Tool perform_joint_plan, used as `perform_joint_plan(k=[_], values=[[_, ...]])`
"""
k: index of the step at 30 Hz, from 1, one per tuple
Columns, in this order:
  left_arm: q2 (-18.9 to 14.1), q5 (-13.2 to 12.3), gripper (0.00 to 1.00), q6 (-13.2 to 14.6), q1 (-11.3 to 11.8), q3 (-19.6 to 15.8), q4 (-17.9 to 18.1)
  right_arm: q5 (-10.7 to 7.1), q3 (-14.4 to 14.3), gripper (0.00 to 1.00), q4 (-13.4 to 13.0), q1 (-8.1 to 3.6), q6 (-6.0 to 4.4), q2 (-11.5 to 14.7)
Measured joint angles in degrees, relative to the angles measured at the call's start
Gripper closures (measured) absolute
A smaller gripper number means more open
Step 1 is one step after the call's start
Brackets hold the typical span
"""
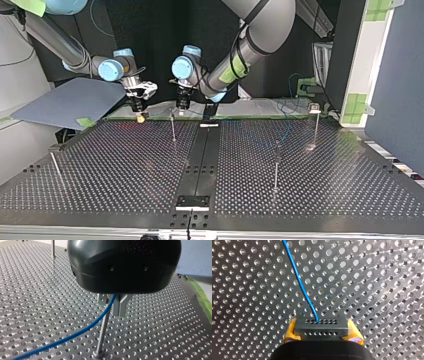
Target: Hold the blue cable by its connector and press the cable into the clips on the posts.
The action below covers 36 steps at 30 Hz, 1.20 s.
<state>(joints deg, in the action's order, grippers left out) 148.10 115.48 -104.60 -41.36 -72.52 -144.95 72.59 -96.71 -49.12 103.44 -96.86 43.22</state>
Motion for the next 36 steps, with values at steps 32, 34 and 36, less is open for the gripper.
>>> perform_joint_plan(k=[32,34,36], values=[[-2.4,-4.8,0.99,0.0,0.9,0.0,-3.9,-0.78,1.0,1.0,-0.2,-0.76,-0.36,-0.3],[-2.7,-4.8,0.99,-0.3,0.9,0.0,-4.0,-0.82,1.0,1.0,-0.2,-0.79,-0.37,-0.3],[-2.9,-4.8,0.99,-0.8,0.9,0.0,-4.0,-0.84,1.0,1.0,-0.2,-0.8,-0.36,-0.4]])
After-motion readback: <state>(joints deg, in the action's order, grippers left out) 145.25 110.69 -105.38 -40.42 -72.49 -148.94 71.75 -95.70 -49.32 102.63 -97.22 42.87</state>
